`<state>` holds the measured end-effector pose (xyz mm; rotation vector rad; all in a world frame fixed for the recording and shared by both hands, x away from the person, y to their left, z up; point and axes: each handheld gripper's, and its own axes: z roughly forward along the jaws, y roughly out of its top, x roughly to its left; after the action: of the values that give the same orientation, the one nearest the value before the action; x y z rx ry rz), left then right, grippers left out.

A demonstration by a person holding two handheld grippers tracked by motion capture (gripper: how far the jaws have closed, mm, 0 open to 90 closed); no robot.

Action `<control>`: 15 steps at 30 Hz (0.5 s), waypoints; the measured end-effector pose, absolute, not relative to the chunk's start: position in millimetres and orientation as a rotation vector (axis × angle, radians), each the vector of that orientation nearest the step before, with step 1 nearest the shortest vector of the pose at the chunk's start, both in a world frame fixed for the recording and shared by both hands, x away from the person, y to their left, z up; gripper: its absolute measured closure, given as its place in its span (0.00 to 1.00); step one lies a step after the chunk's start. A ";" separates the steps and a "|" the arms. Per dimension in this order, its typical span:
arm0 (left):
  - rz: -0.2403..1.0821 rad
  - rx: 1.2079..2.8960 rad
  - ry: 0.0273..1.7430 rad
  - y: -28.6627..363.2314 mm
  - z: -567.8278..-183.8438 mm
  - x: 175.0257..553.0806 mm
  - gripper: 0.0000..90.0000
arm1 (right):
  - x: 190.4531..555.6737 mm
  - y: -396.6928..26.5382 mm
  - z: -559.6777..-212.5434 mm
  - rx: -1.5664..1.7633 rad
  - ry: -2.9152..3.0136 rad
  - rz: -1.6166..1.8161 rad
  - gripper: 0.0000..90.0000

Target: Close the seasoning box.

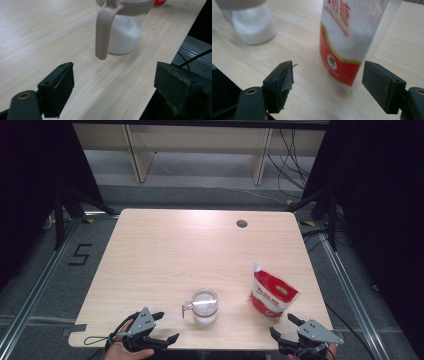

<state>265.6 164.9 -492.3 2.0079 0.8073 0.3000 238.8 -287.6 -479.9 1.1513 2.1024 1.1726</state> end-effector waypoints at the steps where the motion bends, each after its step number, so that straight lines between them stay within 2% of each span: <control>1: 0.311 2.022 0.800 166.7 -492.1 266.4 0.18 | 239.6 -288.7 -480.9 1.159 2.113 1.159 0.28; 15: 0.314 2.007 0.812 168.6 -492.6 267.6 0.18 | 241.5 -288.9 -483.5 1.158 2.140 1.143 0.27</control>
<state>267.6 168.6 -492.6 2.0073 0.8122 0.3139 241.5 -288.9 -483.5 1.1582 2.1398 1.1432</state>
